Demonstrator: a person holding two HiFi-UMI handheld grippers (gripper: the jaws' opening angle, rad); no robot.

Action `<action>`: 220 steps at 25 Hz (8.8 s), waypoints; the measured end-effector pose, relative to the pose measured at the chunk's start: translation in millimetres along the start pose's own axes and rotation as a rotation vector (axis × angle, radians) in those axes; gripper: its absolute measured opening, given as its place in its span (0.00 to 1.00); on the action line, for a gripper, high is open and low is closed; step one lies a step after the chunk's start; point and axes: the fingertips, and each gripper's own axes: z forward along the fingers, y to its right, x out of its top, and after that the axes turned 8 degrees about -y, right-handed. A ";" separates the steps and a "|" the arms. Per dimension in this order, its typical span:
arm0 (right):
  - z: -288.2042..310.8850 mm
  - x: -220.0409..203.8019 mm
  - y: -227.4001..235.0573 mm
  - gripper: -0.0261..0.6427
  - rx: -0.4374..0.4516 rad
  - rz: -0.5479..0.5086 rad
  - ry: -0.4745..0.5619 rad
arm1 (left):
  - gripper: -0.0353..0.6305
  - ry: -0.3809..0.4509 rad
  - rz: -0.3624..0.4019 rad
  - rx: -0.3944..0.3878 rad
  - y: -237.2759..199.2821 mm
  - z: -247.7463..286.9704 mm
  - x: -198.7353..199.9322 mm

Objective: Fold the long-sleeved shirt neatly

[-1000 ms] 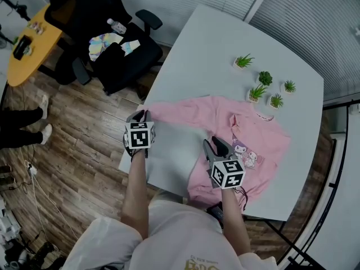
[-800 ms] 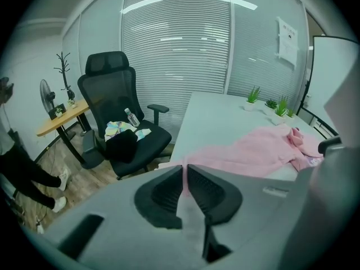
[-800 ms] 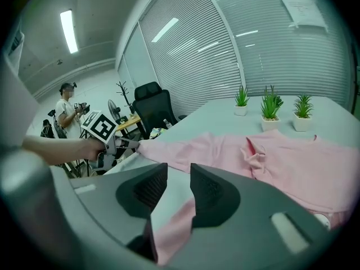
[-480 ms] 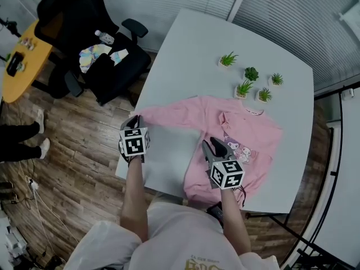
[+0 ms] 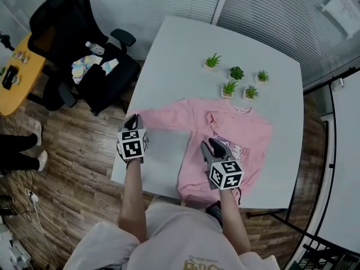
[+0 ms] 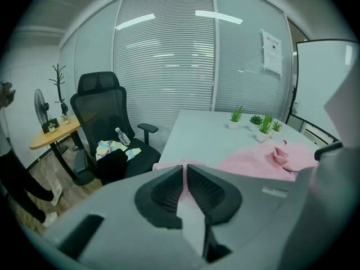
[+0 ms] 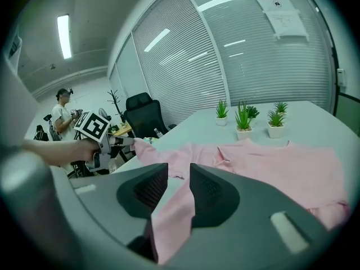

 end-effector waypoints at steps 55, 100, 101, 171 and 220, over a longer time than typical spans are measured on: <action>-137.4 -10.3 103.7 0.21 -0.268 0.252 0.211 | 0.10 0.190 0.229 -0.486 247.1 -39.5 96.8; -200.6 -22.6 217.3 0.21 -0.158 0.315 0.270 | 0.11 0.130 0.412 -0.525 470.3 -38.2 59.8; -200.8 -24.2 219.5 0.21 -0.154 0.316 0.268 | 0.11 0.125 0.421 -0.523 474.4 -35.9 56.8; -243.3 -118.2 143.6 0.21 -0.187 0.267 0.235 | 0.56 -0.024 0.658 -0.631 429.1 -101.7 -94.7; -224.6 -306.3 59.2 0.27 -0.128 0.041 -0.154 | 0.47 -0.381 0.634 -0.529 281.8 -151.3 -287.9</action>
